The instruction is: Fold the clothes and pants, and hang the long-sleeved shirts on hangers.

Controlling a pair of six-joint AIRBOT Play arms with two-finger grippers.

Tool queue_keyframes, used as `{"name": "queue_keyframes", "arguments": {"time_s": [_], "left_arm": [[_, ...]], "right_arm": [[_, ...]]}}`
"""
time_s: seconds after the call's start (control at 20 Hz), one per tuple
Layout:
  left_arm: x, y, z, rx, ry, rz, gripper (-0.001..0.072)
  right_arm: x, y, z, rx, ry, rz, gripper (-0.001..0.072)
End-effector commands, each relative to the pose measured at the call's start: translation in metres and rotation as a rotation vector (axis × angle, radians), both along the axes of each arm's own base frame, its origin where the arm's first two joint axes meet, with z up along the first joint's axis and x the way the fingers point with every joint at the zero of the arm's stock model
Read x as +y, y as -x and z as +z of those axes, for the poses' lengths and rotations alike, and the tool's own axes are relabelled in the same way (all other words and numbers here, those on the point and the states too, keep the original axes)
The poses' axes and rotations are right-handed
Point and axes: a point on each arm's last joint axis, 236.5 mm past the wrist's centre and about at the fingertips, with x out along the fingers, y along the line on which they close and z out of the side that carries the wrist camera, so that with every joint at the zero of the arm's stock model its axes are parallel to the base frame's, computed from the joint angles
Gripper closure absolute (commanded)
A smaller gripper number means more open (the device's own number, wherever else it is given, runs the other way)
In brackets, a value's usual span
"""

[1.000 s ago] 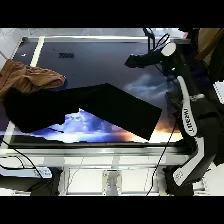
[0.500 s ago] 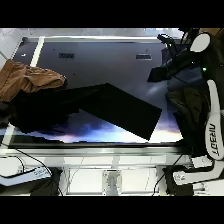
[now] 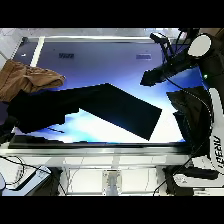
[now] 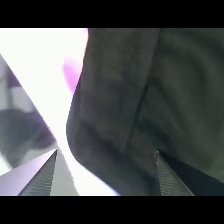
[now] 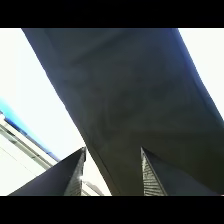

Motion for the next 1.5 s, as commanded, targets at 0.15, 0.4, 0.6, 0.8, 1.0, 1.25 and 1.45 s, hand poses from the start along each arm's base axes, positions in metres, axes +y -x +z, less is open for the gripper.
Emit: {"name": "queue_keyframes", "arguments": {"time_s": [0.15, 0.4, 0.6, 0.8, 1.0, 1.25, 1.45], "left_arm": [[-0.008, -0.026, -0.007, -0.149, 0.171, 0.155, -0.0005], [-0.022, -0.037, 0.0, -0.202, 0.272, 0.186, -0.0005], [-0.051, -0.03, -0.006, -0.154, 0.37, 0.125, -0.0005], [-0.034, -0.024, -0.022, -0.177, 0.351, 0.287, -0.0004], [0.007, -0.029, -0.013, -0.272, 0.238, 0.415, 0.0348], [0.026, -0.036, 0.009, -0.323, 0.166, 0.417, 0.0688], [0.045, -0.051, 0.092, -0.445, -0.051, 0.282, 0.0688]], "right_arm": [[0.007, 0.0, 0.002, -0.013, -0.007, 0.0, 0.0332], [0.008, -0.005, 0.003, -0.031, -0.011, -0.009, 0.0332], [0.007, -0.007, 0.003, -0.036, -0.008, -0.01, 0.0332], [0.007, -0.006, 0.003, -0.033, -0.007, -0.008, 0.0332], [0.006, -0.003, 0.001, -0.018, -0.001, -0.002, 0.0332], [-0.028, 0.022, -0.004, 0.049, 0.137, -0.023, 0.04], [-0.068, 0.031, 0.006, -0.003, 0.157, -0.172, 0.037]]}}
